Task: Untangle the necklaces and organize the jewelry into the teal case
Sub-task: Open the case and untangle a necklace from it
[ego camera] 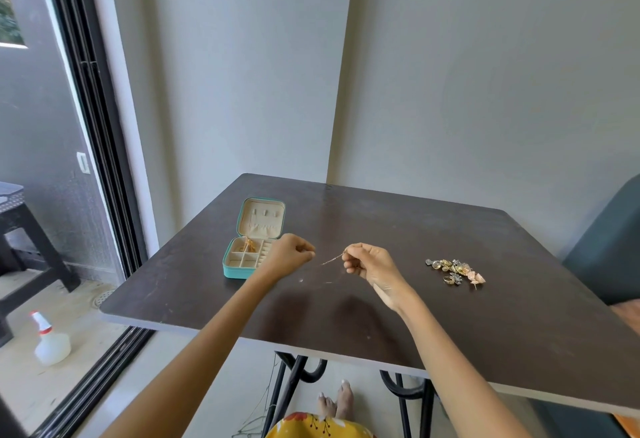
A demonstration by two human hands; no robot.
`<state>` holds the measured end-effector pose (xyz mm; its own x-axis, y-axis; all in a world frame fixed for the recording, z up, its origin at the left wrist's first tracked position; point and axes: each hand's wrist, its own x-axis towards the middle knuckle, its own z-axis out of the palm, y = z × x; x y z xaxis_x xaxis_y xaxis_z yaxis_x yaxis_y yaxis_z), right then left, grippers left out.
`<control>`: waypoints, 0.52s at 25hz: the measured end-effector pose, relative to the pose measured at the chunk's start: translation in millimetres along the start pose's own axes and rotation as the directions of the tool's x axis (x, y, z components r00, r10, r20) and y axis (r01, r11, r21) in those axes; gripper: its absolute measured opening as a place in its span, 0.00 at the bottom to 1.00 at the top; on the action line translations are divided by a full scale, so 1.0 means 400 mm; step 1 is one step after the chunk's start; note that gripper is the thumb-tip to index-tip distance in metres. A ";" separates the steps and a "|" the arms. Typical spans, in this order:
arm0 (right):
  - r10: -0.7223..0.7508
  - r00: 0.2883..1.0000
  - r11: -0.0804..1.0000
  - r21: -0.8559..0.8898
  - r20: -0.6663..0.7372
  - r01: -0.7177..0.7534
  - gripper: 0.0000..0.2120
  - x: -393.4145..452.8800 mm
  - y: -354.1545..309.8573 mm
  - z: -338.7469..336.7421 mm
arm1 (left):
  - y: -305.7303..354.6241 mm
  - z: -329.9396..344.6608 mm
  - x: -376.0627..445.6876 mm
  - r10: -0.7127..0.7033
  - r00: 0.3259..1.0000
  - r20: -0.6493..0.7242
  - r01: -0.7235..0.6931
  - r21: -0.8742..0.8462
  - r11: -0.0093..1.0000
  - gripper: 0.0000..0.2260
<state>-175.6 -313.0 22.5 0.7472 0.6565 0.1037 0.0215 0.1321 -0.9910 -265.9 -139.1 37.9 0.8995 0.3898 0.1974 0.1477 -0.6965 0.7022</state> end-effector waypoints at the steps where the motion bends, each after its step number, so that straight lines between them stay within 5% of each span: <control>1: -0.003 1.000 0.999 0.034 0.009 0.003 0.09 0.001 -0.005 0.004 | 0.004 0.001 -0.001 0.018 1.000 0.016 -0.019 0.011 1.000 0.09; 7: -0.005 1.000 0.994 0.106 0.011 0.004 0.09 0.013 -0.016 0.026 | 0.041 0.000 -0.013 0.080 0.996 0.032 -0.080 -0.016 0.997 0.08; 13: 0.008 0.999 0.991 0.130 -0.033 -0.004 0.07 0.022 -0.014 0.038 | 0.068 -0.010 -0.014 0.049 0.999 -0.022 -0.053 -0.337 0.940 0.06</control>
<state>-179.2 -297.0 30.4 0.7689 0.6326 0.0927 -0.0682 0.2253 -0.9719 -268.6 -157.9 58.6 0.8962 0.3689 0.2465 -0.0475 -0.4728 0.8799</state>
